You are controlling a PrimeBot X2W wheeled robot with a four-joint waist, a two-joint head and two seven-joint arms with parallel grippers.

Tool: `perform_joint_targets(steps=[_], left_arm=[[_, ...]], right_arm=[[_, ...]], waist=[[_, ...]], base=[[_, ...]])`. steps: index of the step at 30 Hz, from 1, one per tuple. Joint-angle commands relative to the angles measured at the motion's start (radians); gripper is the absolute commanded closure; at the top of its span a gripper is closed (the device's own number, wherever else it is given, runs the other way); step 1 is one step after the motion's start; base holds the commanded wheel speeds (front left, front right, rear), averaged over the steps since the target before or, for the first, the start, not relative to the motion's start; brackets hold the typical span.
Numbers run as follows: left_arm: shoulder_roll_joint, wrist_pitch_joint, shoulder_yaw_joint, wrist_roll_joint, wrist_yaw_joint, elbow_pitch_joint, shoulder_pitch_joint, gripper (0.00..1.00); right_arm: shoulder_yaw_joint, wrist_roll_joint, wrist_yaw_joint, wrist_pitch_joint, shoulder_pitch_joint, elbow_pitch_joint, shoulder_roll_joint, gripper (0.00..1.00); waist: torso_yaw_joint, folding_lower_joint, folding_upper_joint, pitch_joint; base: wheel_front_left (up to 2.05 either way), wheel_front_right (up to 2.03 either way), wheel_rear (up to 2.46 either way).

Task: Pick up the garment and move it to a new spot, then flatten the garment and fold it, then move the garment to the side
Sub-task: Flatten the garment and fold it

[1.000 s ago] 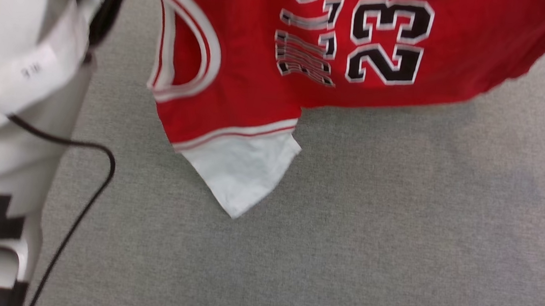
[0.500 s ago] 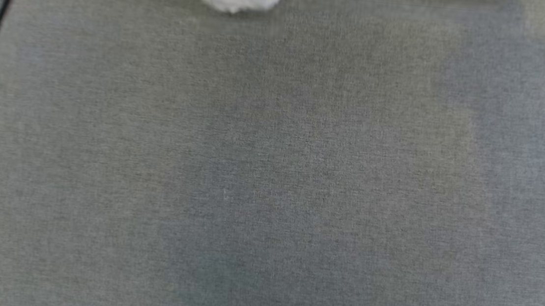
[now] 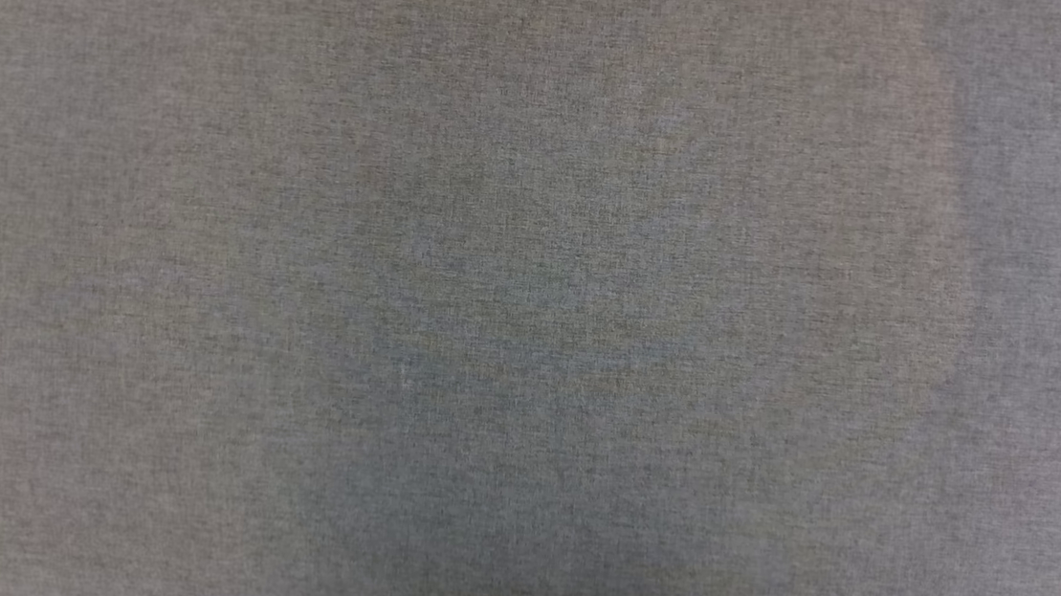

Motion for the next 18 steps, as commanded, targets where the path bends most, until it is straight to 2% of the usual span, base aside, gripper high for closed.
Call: perform_joint_targets(steps=[1, 10, 18], left_arm=[[0.008, -0.009, -0.012, -0.02, -0.003, 0.01, 0.024, 1.0], [0.024, -0.026, -0.071, -0.077, -0.003, 0.029, 0.2, 1.0], [0.049, -0.026, -0.02, -0.071, -0.001, -0.067, 0.498, 1.0]], right_arm=[[0.019, 0.015, -0.001, -0.018, 0.017, 0.015, 0.002, 1.0], [0.118, 0.099, -0.001, -0.101, 0.159, 0.096, 0.011, 1.0], [0.209, 0.194, -0.001, -0.175, 0.365, 0.123, 0.004, 1.0]], waist=[[-0.001, -0.0002, 0.0, 0.007], [0.007, -0.0002, 0.0, -0.026], [0.017, -0.0002, 0.0, -0.134]], base=[[0.0, 0.0, 0.0], [0.0, 0.0, 0.0], [0.0, 0.0, 0.0]])
